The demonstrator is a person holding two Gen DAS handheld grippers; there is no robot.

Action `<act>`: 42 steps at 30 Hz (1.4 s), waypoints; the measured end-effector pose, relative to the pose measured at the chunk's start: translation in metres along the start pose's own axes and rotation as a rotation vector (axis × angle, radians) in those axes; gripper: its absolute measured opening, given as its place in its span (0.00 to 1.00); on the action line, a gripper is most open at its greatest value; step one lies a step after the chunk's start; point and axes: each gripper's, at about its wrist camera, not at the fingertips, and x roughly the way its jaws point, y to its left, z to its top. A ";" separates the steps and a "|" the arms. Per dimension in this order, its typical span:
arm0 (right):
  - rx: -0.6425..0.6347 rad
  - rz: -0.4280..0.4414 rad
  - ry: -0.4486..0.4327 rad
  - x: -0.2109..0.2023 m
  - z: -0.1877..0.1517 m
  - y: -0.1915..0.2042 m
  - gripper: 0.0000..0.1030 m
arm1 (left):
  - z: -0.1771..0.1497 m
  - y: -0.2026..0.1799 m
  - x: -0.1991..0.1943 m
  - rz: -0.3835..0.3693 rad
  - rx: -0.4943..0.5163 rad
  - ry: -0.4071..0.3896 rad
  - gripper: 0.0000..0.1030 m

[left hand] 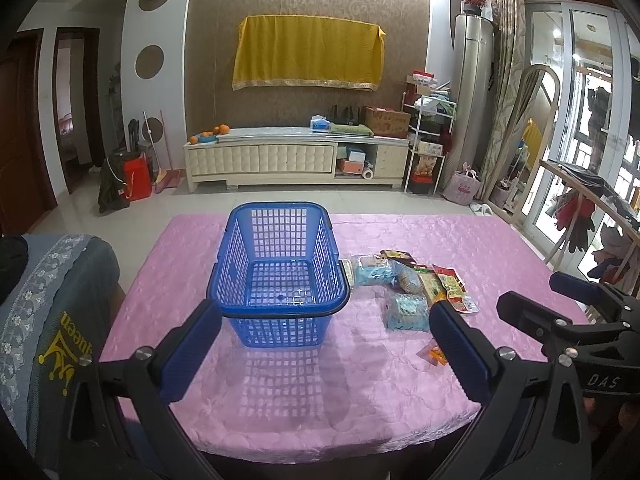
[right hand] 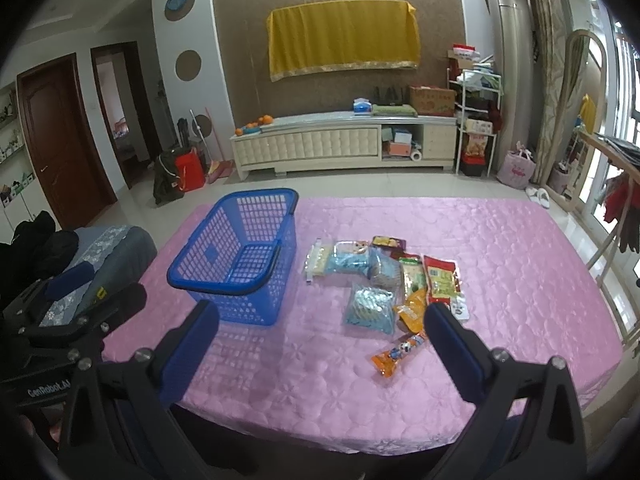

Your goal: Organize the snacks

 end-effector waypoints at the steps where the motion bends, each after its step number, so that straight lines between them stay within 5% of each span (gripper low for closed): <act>1: -0.004 -0.005 -0.002 0.000 0.000 0.001 1.00 | 0.001 0.000 -0.001 -0.005 0.001 -0.002 1.00; 10: -0.115 -0.280 -0.115 -0.007 0.012 0.008 1.00 | 0.020 -0.007 0.006 -0.047 0.028 -0.035 1.00; 17: -0.080 -0.153 -0.070 0.004 0.027 -0.023 1.00 | 0.037 -0.033 0.038 -0.090 0.075 0.008 1.00; 30: 0.038 -0.162 0.108 0.057 0.041 -0.113 1.00 | 0.051 -0.086 0.113 -0.159 0.111 0.145 1.00; 42: 0.073 -0.169 0.297 0.125 0.002 -0.169 1.00 | 0.009 -0.139 0.202 -0.146 0.159 0.376 0.99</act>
